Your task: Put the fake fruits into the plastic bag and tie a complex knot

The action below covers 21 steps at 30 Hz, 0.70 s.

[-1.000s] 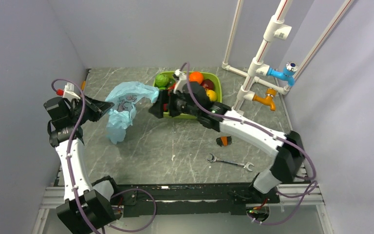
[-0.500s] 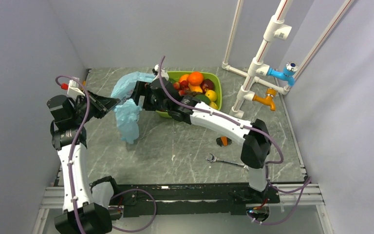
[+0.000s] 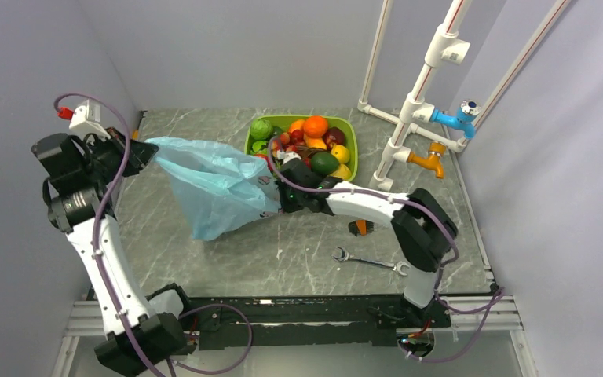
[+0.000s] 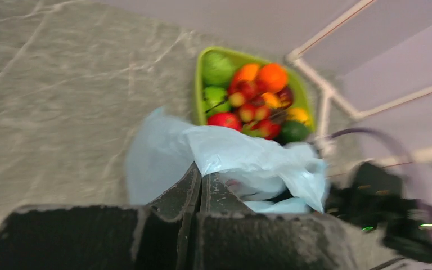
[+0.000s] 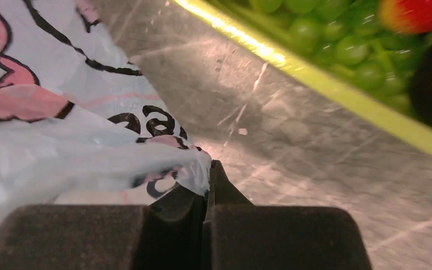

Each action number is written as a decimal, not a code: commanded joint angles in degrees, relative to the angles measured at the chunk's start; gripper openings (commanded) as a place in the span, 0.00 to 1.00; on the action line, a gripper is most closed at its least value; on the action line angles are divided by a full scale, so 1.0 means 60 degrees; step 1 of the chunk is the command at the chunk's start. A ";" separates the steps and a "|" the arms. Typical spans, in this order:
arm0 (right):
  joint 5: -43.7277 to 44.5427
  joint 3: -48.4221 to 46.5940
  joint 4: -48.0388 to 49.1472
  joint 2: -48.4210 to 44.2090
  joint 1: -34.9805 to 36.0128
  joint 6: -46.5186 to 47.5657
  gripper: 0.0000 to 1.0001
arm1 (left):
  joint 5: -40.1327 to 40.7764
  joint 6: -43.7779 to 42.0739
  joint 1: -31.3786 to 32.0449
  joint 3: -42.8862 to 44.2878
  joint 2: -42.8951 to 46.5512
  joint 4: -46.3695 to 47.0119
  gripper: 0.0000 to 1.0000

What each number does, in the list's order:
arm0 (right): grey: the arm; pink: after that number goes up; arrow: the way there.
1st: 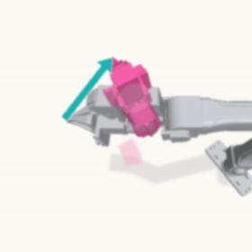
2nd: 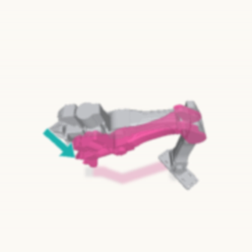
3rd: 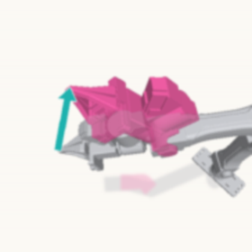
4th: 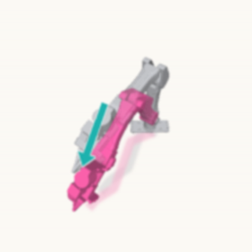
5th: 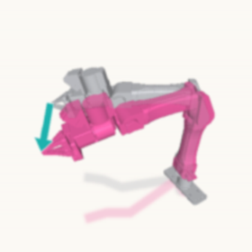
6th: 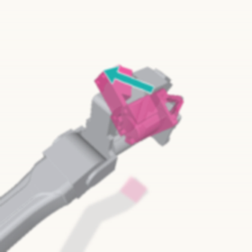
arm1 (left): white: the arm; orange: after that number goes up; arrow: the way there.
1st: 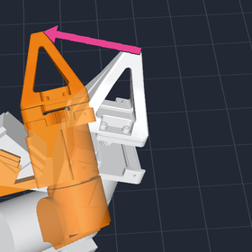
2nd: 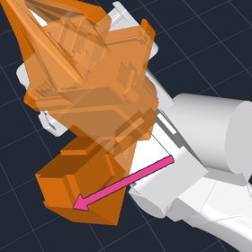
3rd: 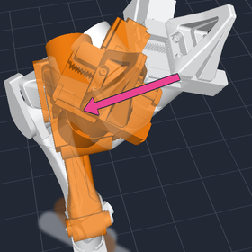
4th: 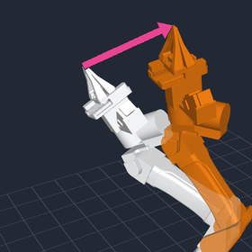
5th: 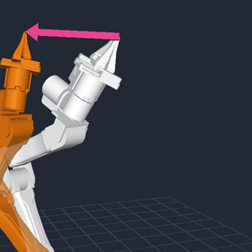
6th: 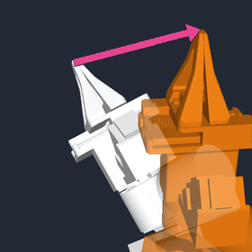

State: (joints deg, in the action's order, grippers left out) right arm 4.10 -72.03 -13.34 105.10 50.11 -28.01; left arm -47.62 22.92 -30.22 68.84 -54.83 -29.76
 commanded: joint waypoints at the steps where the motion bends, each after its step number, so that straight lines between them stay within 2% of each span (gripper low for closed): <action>1: -0.0514 0.0889 0.0340 -0.1763 -0.0670 0.1661 0.00 | 0.2828 -0.4462 -0.0345 0.1528 -0.1138 -0.2493 0.00; 4: -0.0636 0.1312 0.0467 -0.2177 -0.0677 0.2002 0.00 | 0.3104 -0.5521 -0.0368 0.1577 -0.1547 -0.2780 0.00; 6: -0.1056 0.1452 0.0724 -0.2370 -0.0655 0.2198 0.00 | 0.2341 -0.6137 -0.0334 0.1453 -0.1641 -0.3066 0.00; 8: -0.1352 0.1346 0.0928 -0.2461 -0.0546 0.2375 0.00 | 0.0979 -0.6545 -0.0278 0.1380 -0.1736 -0.3651 0.00; 9: -0.1501 0.1199 0.0954 -0.2473 -0.0504 0.2487 0.04 | 0.0489 -0.6790 -0.0110 0.1433 -0.1869 -0.4080 0.00; 11: -0.1570 0.0892 0.1100 -0.2571 -0.0384 0.2718 0.32 | -0.0069 -0.7213 0.0344 0.1483 -0.2075 -0.4876 0.00; 12: -0.1446 0.0851 0.1263 -0.2668 -0.0322 0.2870 0.54 | -0.0305 -0.7351 0.0485 0.1415 -0.2105 -0.5112 0.00; 14: -0.1194 0.0774 0.1545 -0.2829 -0.0272 0.3187 0.77 | -0.0632 -0.7467 0.0648 0.1075 -0.2086 -0.5227 0.00; 15: -0.1051 0.0706 0.1628 -0.2891 -0.0266 0.3352 0.84 | -0.0690 -0.7483 0.0666 0.0913 -0.2083 -0.5198 0.00; 21: -0.0817 0.0163 0.2169 -0.2671 -0.0262 0.4732 1.00 | -0.0946 -0.8647 0.0743 0.0990 -0.2797 -0.6215 0.00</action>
State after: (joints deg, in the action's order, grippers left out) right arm -2.83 -66.76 -6.48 90.61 48.34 -6.92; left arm -49.56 -21.96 -26.15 74.19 -68.99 -61.98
